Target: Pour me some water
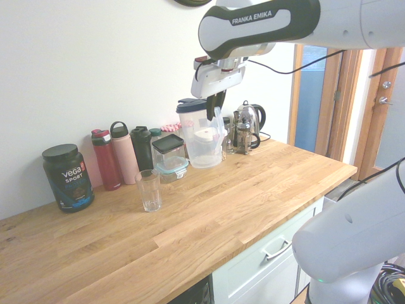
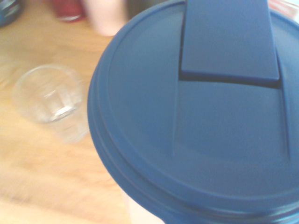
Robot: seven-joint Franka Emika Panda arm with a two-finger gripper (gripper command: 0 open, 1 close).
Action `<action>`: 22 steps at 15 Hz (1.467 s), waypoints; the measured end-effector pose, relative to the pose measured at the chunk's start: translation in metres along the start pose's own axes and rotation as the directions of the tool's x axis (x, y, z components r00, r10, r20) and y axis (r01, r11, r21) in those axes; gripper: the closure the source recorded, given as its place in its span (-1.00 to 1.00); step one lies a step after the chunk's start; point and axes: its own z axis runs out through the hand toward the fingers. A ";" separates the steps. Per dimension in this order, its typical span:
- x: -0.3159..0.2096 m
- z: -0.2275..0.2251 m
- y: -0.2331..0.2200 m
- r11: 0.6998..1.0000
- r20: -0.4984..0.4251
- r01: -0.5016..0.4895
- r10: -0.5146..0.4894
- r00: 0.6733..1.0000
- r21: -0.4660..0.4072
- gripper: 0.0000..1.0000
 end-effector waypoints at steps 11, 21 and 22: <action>0.017 0.056 -0.101 0.802 0.243 0.582 -0.543 0.804 -0.132 1.00; 0.027 0.116 -0.164 0.466 0.408 0.827 -0.720 0.560 -0.313 1.00; 0.027 0.123 -0.169 0.446 0.418 0.833 -0.722 0.551 -0.327 1.00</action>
